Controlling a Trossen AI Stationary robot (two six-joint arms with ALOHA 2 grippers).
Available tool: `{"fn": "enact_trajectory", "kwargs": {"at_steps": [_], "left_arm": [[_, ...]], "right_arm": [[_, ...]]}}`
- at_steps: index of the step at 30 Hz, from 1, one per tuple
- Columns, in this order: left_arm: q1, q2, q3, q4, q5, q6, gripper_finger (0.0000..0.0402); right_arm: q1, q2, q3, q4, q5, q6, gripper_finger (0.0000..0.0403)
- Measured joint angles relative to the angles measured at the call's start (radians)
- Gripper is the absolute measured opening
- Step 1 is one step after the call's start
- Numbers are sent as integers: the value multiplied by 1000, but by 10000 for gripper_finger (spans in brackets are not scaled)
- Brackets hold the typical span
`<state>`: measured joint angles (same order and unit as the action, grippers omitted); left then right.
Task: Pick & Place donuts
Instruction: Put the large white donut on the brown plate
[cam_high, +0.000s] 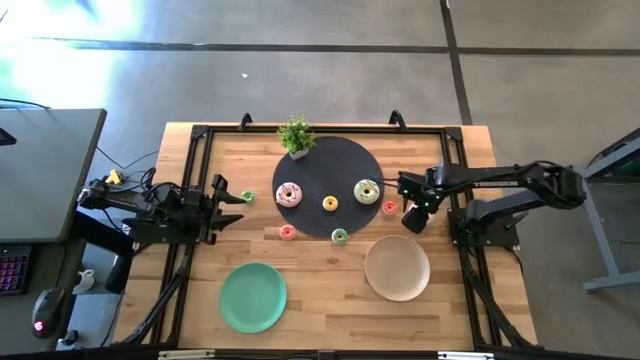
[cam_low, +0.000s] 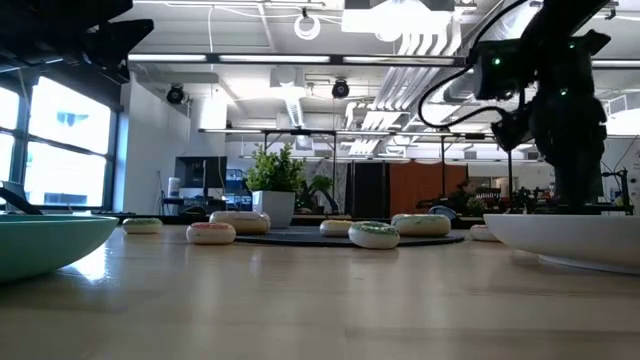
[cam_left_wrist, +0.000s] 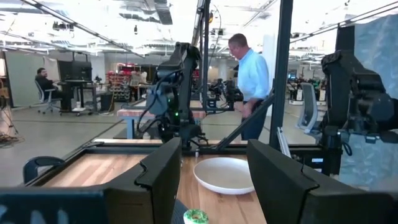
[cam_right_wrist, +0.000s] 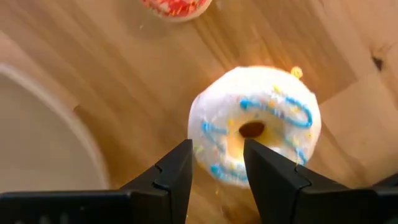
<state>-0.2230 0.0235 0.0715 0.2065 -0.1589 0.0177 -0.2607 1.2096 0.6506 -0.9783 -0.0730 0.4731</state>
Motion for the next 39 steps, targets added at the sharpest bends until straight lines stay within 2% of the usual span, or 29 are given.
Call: {"fn": "enact_trajectory", "kwargs": {"at_steps": [10,13,17,20,25,27,33,39], "left_arm": [[0,0,0,-12,0,0,182],[0,0,0,-31,0,0,182],[0,0,-1,-32,0,0,182],[0,0,0,-31,0,0,182],[0,0,-1,-31,0,0,182],[0,0,0,-30,0,-1,182],[0,0,-1,-30,-33,-1,182],[0,0,-1,-30,-35,-1,182]], "right_arm": [[0,140,1,49,16,4,140],[1,168,1,49,64,60,140],[1,187,1,54,62,77,132],[1,187,1,64,54,109,106],[0,156,8,52,26,113,23],[4,133,31,19,14,115,12],[67,52,153,-51,32,158,27],[247,26,217,23,-23,47,10]]}}
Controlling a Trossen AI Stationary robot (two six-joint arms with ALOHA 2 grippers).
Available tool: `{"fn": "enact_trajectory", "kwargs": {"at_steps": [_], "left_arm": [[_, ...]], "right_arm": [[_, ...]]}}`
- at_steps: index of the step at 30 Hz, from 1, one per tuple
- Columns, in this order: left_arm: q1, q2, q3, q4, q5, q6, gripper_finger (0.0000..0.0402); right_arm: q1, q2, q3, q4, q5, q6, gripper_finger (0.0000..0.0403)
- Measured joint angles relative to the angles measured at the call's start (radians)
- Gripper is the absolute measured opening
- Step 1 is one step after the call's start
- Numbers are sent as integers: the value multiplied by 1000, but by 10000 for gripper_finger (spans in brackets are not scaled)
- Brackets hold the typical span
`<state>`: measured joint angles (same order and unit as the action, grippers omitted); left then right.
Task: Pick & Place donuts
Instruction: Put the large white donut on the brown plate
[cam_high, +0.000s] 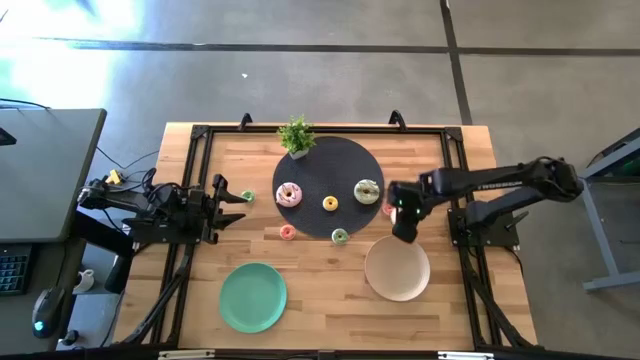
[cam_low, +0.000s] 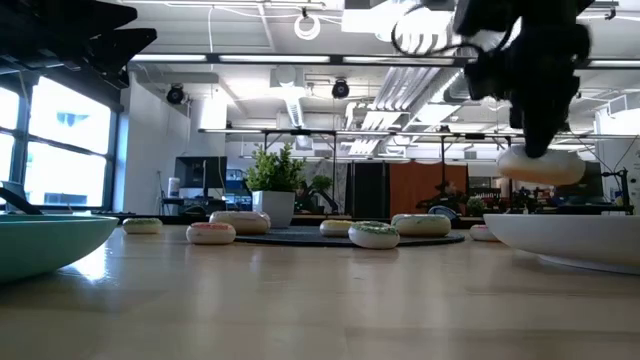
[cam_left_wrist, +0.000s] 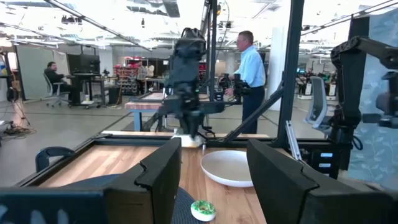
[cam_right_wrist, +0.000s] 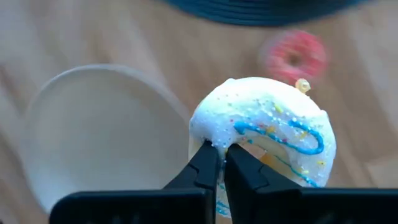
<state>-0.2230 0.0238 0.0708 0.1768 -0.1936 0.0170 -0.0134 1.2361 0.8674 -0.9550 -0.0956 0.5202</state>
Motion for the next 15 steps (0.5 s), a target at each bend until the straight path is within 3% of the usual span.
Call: {"fn": "enact_trajectory", "kwargs": {"at_steps": [5,10,15], "left_arm": [[0,0,0,0,0,0,182],[0,0,0,0,-1,0,182],[0,0,0,0,-1,0,182]], "right_arm": [[193,1,-44,186,-27,79,25],[360,1,-128,383,-23,130,13],[470,1,-209,470,58,158,14]]}}
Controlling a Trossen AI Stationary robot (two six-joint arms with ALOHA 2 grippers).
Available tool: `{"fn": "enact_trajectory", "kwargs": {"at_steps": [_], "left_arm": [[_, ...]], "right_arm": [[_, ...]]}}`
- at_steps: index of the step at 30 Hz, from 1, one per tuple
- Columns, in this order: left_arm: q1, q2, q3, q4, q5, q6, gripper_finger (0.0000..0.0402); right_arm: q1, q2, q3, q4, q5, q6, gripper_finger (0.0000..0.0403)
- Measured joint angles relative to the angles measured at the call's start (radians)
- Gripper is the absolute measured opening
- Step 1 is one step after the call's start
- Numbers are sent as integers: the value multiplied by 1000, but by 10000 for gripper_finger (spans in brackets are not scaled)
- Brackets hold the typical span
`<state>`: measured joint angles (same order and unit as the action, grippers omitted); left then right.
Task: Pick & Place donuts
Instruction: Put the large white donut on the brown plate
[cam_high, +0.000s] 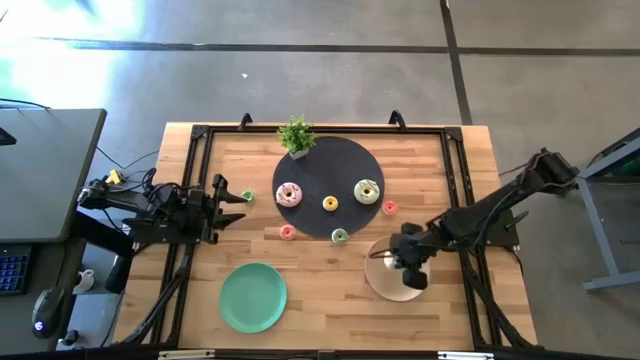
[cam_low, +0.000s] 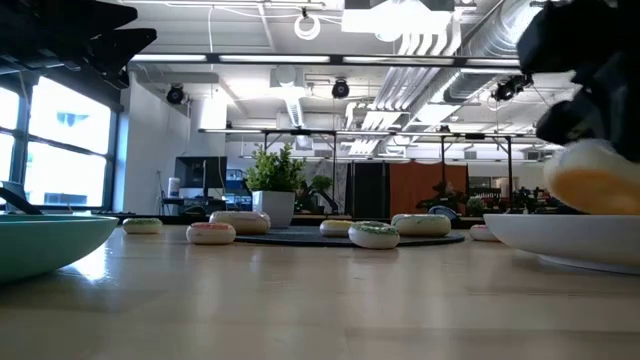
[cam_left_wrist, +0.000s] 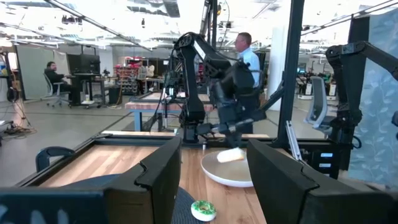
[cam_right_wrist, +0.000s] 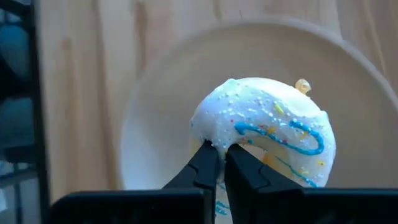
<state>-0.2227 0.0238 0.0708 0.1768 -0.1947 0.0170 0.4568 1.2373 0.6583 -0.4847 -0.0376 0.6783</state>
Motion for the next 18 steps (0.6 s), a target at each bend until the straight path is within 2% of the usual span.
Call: {"fn": "enact_trajectory", "kwargs": {"at_steps": [5,12,18], "left_arm": [[0,0,0,0,-2,0,182],[0,0,0,0,-2,0,182],[0,0,0,0,-2,-1,182]], "right_arm": [[25,0,-18,-64,81,29,40],[24,0,-19,-55,84,21,83],[24,0,-19,-54,75,37,137]]}}
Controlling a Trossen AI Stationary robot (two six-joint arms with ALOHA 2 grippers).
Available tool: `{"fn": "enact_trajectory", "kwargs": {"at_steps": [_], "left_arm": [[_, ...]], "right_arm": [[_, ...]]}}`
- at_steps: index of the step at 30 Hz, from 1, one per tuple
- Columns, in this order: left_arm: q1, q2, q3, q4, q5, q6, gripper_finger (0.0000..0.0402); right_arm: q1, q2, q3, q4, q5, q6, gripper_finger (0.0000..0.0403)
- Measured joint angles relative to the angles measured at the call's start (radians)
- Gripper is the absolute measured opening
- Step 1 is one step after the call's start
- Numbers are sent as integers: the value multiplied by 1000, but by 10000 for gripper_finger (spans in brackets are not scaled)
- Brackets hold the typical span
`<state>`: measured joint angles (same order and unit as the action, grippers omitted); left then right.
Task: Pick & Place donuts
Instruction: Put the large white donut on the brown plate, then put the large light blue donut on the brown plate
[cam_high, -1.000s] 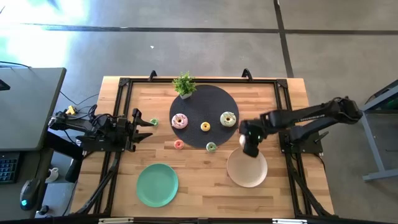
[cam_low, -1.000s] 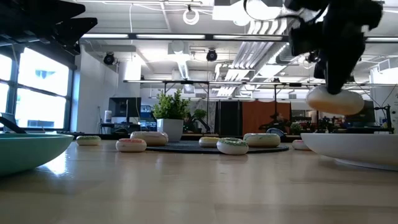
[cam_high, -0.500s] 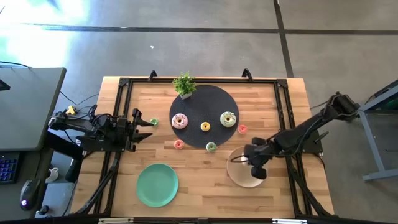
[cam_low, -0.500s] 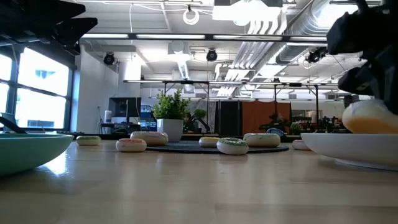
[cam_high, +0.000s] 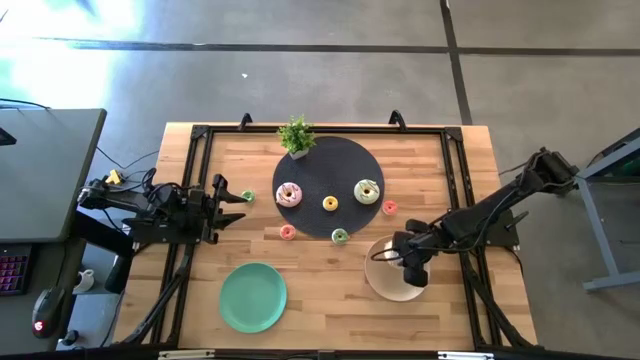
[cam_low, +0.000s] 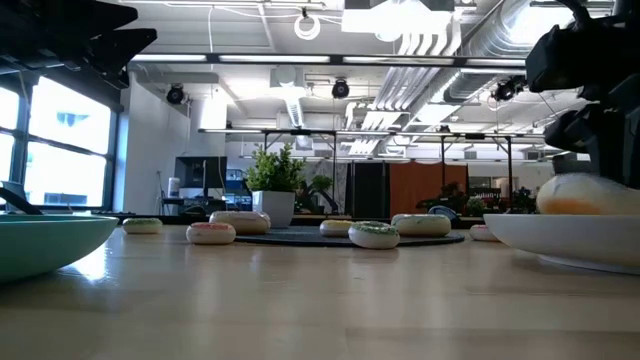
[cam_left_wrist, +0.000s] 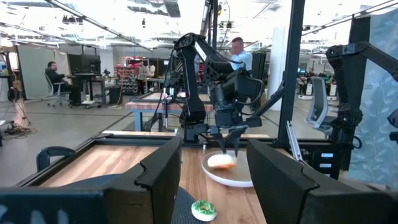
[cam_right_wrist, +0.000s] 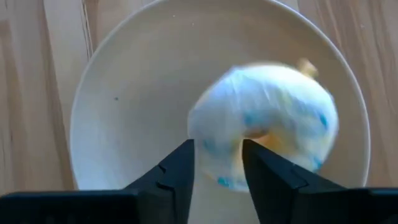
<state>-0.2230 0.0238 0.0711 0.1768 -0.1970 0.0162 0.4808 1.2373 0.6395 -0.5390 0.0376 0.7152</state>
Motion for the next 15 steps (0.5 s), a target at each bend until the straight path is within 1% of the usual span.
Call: {"fn": "enact_trajectory", "kwargs": {"at_steps": [5,8,11,15], "left_arm": [[0,0,0,0,0,-4,182],[0,0,0,0,0,-24,182],[0,0,0,0,0,-25,182],[0,0,0,0,1,-25,182]], "right_arm": [[0,0,0,7,-65,19,184],[-2,0,0,11,-124,58,201],[-16,0,0,38,-196,70,208],[-59,0,0,94,-195,70,203]]}}
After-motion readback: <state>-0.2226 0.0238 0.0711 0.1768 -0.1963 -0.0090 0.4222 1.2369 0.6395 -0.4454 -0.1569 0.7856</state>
